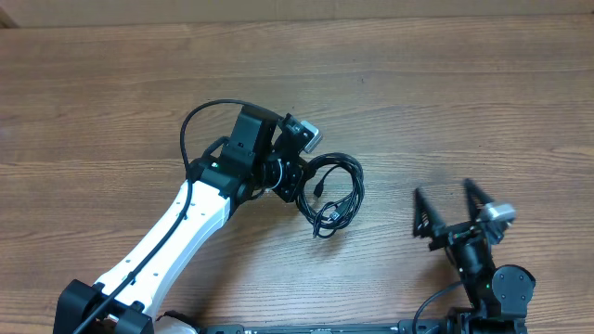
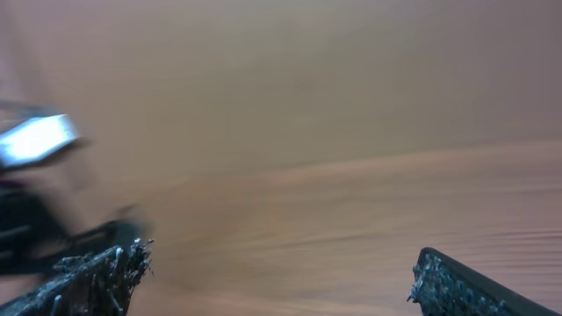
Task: Untangle cables
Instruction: 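Move the right gripper toward the coil held by the left gripper, then grasp the coil's right side with the right gripper, holding with left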
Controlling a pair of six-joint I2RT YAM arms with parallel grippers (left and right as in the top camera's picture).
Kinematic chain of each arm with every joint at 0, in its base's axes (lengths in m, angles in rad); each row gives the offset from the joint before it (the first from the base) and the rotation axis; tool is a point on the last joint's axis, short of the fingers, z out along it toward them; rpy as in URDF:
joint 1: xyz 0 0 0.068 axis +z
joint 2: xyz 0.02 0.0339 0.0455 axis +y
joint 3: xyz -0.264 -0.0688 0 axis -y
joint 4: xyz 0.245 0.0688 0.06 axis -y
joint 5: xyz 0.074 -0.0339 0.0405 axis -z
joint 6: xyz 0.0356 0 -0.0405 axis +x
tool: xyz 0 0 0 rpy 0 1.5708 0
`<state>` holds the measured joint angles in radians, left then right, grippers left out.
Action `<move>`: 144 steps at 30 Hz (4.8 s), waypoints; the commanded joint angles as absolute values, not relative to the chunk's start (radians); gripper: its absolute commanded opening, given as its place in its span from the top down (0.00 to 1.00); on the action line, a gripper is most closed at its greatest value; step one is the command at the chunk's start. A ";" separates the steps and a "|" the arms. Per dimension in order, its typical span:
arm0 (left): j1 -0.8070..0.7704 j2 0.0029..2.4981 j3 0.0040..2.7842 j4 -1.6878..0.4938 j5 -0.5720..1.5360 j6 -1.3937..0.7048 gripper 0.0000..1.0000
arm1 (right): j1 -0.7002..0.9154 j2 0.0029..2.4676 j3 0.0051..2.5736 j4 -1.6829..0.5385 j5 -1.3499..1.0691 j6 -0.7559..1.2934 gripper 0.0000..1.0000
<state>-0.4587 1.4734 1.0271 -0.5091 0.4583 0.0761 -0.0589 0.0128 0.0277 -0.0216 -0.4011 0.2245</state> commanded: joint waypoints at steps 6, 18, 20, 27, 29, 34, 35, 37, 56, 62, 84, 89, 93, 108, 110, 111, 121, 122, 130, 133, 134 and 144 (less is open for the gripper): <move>-0.465 1.457 1.037 -0.555 0.424 0.056 0.96 | -0.063 0.003 0.180 -0.179 -0.654 0.307 0.00; -0.466 1.457 1.037 -0.618 0.332 0.055 0.96 | -0.060 0.298 0.396 -0.475 -0.780 0.082 0.00; -0.466 1.457 1.037 -0.621 0.332 0.055 0.96 | -0.052 0.401 0.447 -0.524 -0.780 0.027 0.00; -0.465 1.457 1.037 -0.655 0.305 0.055 0.96 | 0.059 0.725 0.644 -0.685 -0.779 -0.129 0.00; -0.465 1.457 1.037 -0.670 0.303 0.056 0.96 | 0.119 0.802 0.693 -0.714 -0.770 -0.175 0.00; -0.466 1.457 1.037 -0.698 0.304 0.076 0.96 | 0.293 0.966 0.778 -0.735 -0.642 -0.192 0.00; -0.466 1.457 1.037 -0.703 0.304 0.083 0.96 | 0.326 0.992 0.788 -0.733 -0.611 -0.192 0.00; -0.466 1.457 1.037 -0.716 0.307 0.096 0.96 | 0.390 1.040 0.800 -0.717 -0.553 -0.192 0.00; -0.466 1.457 1.037 -0.767 0.341 0.216 0.96 | 0.496 1.118 0.802 -0.516 -0.493 -0.181 0.00; -0.466 1.457 1.037 -0.774 0.341 0.226 0.96 | 0.496 1.125 0.802 -0.509 -0.525 -0.181 0.08; -0.466 1.457 1.037 -0.696 0.393 0.149 0.96 | 0.496 1.256 0.802 -0.543 -0.411 -0.181 0.39; -0.466 1.457 1.037 -0.696 0.389 0.150 0.96 | 0.496 1.256 0.802 -0.524 -0.411 -0.181 0.41; -0.466 1.457 1.037 -0.715 0.389 0.150 0.96 | 0.496 1.256 0.802 -0.502 -0.411 -0.181 0.23; -0.466 1.457 1.037 -0.728 0.366 0.150 0.96 | 0.496 1.256 0.802 -0.473 -0.319 -0.186 0.38; -0.466 1.457 1.037 -0.729 0.347 0.149 0.96 | 0.496 1.256 0.802 -0.472 -0.314 -0.189 0.41; -0.466 1.457 1.037 -0.728 0.348 0.149 0.96 | 0.496 1.256 0.802 -0.472 -0.314 -0.189 0.43; -0.466 1.457 1.037 -0.724 0.348 0.149 0.96 | 0.496 1.256 0.802 -0.472 -0.314 -0.189 0.96; -0.466 1.457 1.037 -0.725 0.348 0.149 0.96 | 0.496 1.256 0.802 -0.472 -0.314 -0.189 0.96; -0.466 1.457 1.037 -0.717 0.348 0.130 0.96 | 0.496 1.256 0.802 -0.482 -0.315 -0.189 0.96; -0.464 1.457 1.037 -0.710 0.347 0.130 0.96 | 0.496 1.256 0.802 -0.480 -0.315 -0.189 0.96; -0.464 1.457 1.037 -0.708 0.347 0.130 0.96 | 0.496 1.256 0.802 -0.480 -0.315 -0.189 0.96; -0.464 1.457 1.037 -0.694 0.346 0.097 0.96 | 0.496 1.256 0.802 -0.505 -0.315 -0.189 0.46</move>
<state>-0.4587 1.4734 1.0271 -0.7010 0.3359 0.1215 0.4973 1.2545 0.7708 -0.5098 -0.3149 -0.1841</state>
